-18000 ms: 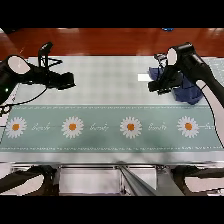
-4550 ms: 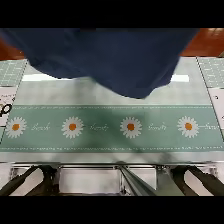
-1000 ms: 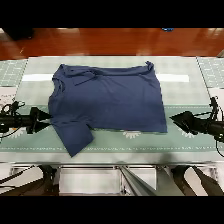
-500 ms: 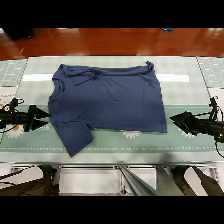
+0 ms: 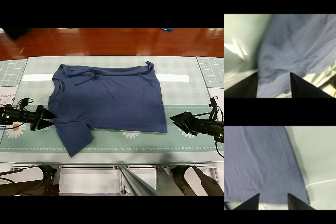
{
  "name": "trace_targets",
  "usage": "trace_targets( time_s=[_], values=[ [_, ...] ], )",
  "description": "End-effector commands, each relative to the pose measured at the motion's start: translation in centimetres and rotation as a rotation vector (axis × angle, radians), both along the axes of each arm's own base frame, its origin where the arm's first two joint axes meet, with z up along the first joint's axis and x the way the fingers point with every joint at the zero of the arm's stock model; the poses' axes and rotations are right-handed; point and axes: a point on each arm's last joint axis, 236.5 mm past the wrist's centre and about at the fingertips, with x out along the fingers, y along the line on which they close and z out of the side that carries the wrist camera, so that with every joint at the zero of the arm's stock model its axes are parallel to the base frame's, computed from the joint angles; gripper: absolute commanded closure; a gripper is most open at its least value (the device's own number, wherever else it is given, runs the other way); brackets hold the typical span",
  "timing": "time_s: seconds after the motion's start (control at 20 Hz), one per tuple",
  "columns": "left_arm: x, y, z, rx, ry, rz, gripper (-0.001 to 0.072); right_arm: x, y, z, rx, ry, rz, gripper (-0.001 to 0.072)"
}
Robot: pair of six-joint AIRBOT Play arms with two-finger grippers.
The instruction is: Fold the shirts.
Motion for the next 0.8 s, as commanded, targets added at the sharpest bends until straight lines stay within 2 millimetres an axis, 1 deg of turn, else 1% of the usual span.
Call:
trace_targets(
  time_s=[0.0,0.05,0.15,0.2,0.3,0.35,0.4,0.45,0.55,0.65,0.7,0.75],
  values=[
    [0.2,-1.5,-1.2,0.011,0.006,-0.061,0.0546,0.0,-0.1,0.0,0.000,0.000,-0.004,0.0305],
    [0.4,-1.6,-1.0,0.011,-0.013,-0.070,0.0675,0.1,-0.3,0.1,-0.001,-0.001,-0.011,0.0305],
    [0.9,-1.3,-0.5,0.017,-0.034,-0.071,0.0677,-0.2,-1.7,-0.3,-0.014,0.015,-0.057,0.0305],
    [1.0,-1.2,-0.3,0.021,-0.041,-0.070,0.0677,-0.8,-2.9,-0.9,-0.038,0.049,-0.085,0.0305],
    [1.1,-1.1,-0.2,0.022,-0.045,-0.074,0.0677,-3.2,-4.9,-2.7,-0.094,0.169,-0.128,0.0305],
    [1.1,-1.1,-0.2,0.022,-0.049,-0.077,0.0677,-4.4,-5.2,-3.5,-0.107,0.229,-0.137,0.0305],
    [1.1,-1.1,-0.2,0.023,-0.055,-0.085,0.0677,-5.2,-4.7,-4.0,-0.084,0.270,-0.129,0.0305],
    [1.1,-1.2,-0.2,0.022,-0.055,-0.087,0.0677,-5.6,-3.6,-4.2,-0.037,0.291,-0.104,0.0305],
    [1.2,-1.2,-0.3,0.025,-0.057,-0.085,0.0677,-5.3,-2.0,-4.8,-0.006,0.304,-0.038,0.0305],
    [1.2,-1.2,-0.3,0.025,-0.057,-0.086,0.0676,-5.5,-0.6,-6.0,0.026,0.349,0.014,0.0305],
    [1.2,-1.2,-0.3,0.025,-0.057,-0.085,0.0676,-5.2,0.1,-6.5,0.048,0.354,0.035,0.0305],
    [1.2,-1.2,-0.3,0.025,-0.057,-0.086,0.0677,-4.3,0.7,-6.8,0.078,0.342,0.030,0.0305]
  ],
)
